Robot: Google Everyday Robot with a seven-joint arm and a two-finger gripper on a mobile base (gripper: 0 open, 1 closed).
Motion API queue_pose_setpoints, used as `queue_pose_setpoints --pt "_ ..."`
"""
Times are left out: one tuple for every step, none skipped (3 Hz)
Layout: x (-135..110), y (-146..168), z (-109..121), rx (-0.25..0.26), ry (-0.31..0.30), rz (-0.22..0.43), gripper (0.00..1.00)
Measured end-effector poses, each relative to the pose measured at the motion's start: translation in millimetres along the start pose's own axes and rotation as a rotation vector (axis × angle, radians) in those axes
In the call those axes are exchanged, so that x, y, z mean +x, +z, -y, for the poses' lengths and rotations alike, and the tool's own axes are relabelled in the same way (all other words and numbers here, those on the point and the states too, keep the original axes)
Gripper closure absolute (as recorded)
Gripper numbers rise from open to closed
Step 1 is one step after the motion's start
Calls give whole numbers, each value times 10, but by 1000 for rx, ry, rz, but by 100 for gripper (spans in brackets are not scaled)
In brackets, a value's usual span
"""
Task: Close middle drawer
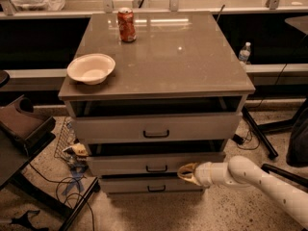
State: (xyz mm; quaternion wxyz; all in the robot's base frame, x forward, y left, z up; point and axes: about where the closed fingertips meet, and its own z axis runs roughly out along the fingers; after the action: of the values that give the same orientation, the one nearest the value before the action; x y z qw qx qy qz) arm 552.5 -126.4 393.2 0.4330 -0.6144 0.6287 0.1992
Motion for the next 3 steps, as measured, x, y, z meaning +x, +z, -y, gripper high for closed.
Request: queue_pose_setpoints --pt "71 84 185 15 1 6 100" --pt "141 117 426 31 0 6 100" --pt "153 99 474 37 -2 3 100"
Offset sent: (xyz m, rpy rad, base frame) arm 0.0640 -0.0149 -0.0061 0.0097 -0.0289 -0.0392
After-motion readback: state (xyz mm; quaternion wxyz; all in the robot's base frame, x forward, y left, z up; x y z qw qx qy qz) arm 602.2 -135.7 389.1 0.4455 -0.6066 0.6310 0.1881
